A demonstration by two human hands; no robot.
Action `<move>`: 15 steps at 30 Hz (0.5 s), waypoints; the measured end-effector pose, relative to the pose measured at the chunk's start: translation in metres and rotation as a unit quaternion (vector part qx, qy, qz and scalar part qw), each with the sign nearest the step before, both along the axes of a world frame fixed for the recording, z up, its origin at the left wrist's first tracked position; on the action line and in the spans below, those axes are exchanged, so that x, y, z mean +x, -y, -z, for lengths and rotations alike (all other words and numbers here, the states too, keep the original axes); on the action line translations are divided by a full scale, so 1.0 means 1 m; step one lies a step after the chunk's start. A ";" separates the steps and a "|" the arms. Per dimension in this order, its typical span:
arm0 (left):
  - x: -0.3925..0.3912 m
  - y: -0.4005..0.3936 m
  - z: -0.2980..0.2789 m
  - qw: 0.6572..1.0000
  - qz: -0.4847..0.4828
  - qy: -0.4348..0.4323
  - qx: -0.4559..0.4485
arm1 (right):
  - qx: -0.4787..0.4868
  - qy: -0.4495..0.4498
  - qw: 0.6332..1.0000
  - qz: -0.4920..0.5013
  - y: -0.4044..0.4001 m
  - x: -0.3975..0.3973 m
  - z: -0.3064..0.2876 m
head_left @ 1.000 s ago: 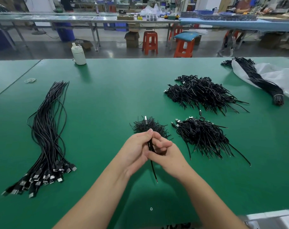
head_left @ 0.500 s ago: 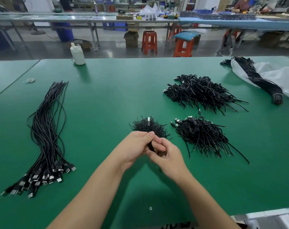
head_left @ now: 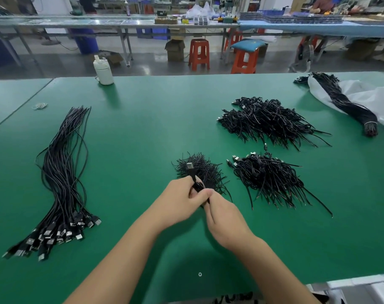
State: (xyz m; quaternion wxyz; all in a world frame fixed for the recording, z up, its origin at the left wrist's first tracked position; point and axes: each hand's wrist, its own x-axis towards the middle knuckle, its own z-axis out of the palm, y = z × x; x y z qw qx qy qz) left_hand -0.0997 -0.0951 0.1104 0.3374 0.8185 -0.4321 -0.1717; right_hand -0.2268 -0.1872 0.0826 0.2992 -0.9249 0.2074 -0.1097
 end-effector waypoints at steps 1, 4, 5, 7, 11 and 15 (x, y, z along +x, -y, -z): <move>0.002 0.000 0.003 1.000 -0.007 0.008 -0.001 | 0.003 -0.006 1.000 -0.004 0.000 0.001 0.001; 0.007 0.001 0.014 1.000 -0.006 0.022 0.020 | 0.088 -0.021 0.996 -0.023 0.000 0.006 0.005; 0.007 0.001 0.017 0.999 -0.004 0.031 0.028 | 0.143 -0.022 0.989 -0.027 0.000 0.007 0.008; 0.009 0.003 0.021 0.999 -0.004 0.040 0.037 | 0.235 -0.019 0.971 -0.035 0.000 0.009 0.013; 0.011 0.006 0.026 0.999 -0.008 -0.001 0.041 | 0.284 0.044 0.957 -0.048 -0.001 0.011 0.028; 0.012 0.013 0.030 0.997 0.009 -0.069 0.034 | 0.343 0.058 0.937 -0.033 0.005 0.010 0.042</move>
